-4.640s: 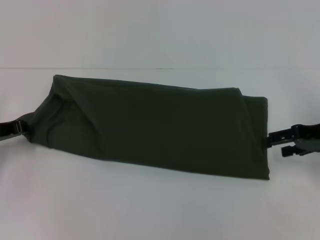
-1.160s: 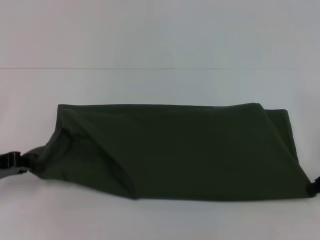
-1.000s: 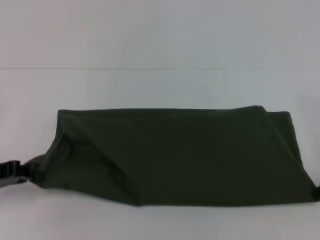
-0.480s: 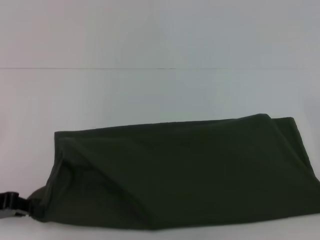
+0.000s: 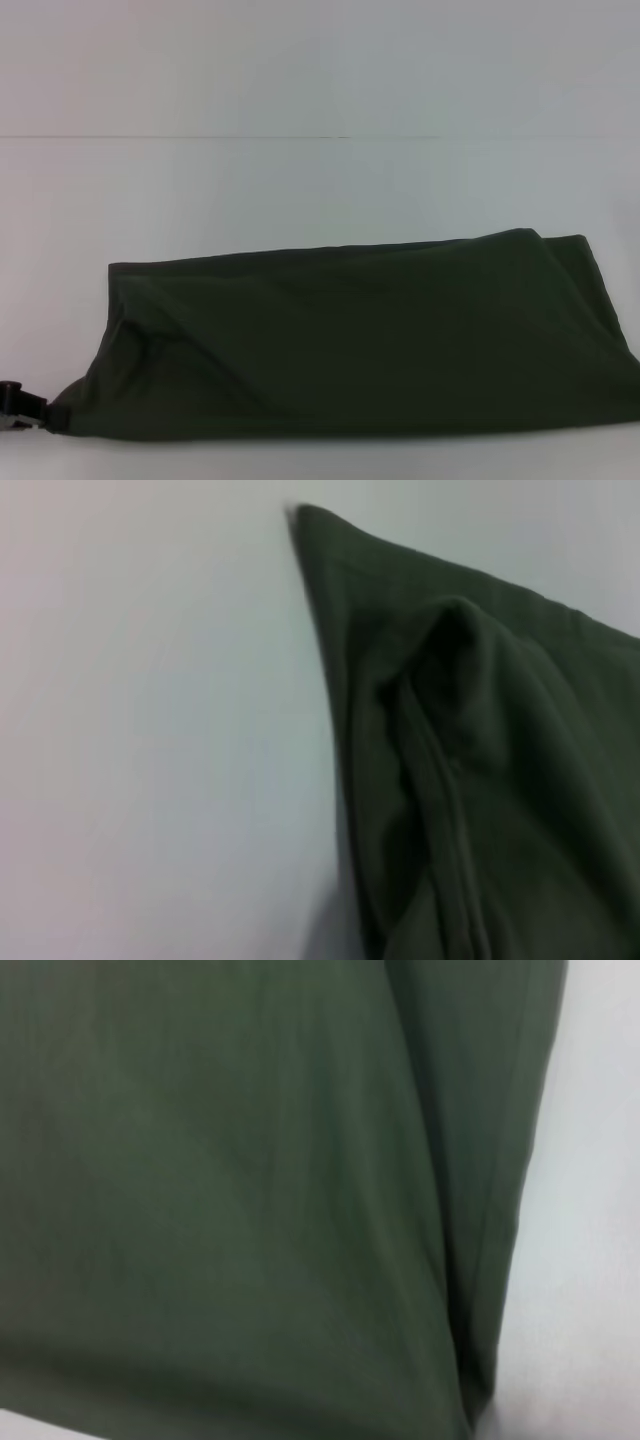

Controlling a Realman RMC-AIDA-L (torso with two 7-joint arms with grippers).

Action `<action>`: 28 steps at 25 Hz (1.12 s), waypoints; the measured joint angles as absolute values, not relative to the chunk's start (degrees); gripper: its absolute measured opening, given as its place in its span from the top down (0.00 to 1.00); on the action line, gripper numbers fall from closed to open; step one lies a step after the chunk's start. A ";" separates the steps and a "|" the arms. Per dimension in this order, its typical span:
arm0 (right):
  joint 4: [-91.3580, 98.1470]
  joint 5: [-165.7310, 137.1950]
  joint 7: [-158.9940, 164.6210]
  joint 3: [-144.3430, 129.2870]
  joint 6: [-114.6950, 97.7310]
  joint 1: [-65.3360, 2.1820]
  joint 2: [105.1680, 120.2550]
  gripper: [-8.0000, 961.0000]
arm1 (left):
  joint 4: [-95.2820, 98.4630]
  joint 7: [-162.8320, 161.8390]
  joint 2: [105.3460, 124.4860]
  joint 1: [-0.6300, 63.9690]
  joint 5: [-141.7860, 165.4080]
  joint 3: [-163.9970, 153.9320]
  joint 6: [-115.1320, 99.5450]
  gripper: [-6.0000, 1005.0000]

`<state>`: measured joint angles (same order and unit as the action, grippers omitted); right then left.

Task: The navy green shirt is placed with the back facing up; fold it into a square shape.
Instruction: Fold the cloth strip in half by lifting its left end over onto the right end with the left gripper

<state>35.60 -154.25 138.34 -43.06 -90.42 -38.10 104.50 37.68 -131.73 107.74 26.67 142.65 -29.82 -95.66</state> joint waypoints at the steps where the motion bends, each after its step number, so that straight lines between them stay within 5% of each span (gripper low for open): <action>1: 35.60 -154.25 138.34 -43.06 -90.41 -38.04 104.50 0.99 | 37.81 -131.78 107.75 26.58 142.68 -29.65 -95.14 0.98; 24: 36.07 -154.26 137.77 -43.31 -91.20 -38.41 104.82 0.99 | 38.23 -132.73 108.11 27.07 144.01 -29.44 -92.24 0.98; 28: 37.13 -154.03 137.86 -42.05 -92.22 -38.41 105.20 0.85 | 39.12 -133.66 108.15 27.13 144.20 -29.83 -91.83 0.98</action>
